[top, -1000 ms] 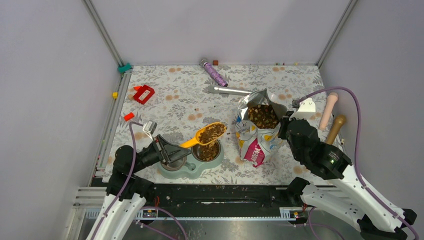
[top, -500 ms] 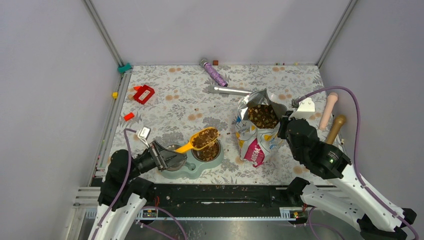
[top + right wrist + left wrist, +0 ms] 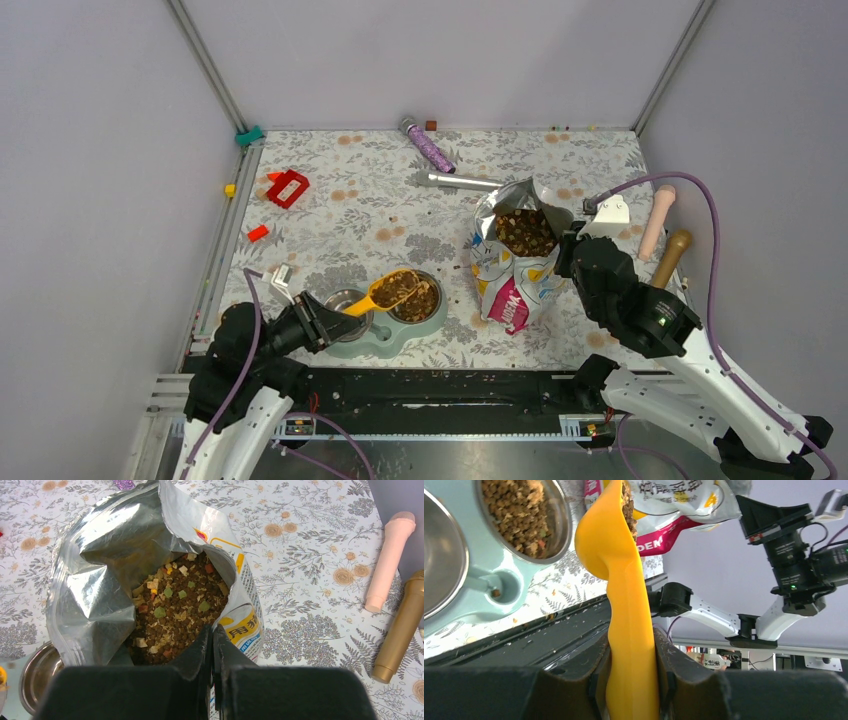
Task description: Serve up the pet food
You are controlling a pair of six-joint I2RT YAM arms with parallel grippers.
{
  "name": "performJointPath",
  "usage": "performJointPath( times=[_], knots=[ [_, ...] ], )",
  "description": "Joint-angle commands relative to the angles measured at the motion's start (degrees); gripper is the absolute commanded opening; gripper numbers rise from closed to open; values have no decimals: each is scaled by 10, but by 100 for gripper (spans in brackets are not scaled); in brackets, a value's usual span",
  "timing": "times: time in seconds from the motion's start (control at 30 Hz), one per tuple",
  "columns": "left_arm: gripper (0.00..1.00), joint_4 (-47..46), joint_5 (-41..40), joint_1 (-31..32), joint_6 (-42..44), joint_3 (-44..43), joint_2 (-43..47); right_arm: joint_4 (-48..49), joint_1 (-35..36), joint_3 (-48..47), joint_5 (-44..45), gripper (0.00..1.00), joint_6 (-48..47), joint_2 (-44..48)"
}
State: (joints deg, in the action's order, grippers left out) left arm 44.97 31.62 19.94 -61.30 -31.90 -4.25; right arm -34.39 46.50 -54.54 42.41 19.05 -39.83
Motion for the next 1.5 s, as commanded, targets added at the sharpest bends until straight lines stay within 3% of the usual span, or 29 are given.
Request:
performJointPath(
  times=[0.0,0.83,1.47],
  knots=[
    [0,26,-39,-1,20,-24,-13,38,-1,-15,12,0,-6,-3],
    [0,55,-69,0,75,24,-103,37,-1,-15,20,0,-11,-22],
    [0,54,-63,-1,123,-1,-209,37,-1,-16,18,0,-12,-29]
  ],
)
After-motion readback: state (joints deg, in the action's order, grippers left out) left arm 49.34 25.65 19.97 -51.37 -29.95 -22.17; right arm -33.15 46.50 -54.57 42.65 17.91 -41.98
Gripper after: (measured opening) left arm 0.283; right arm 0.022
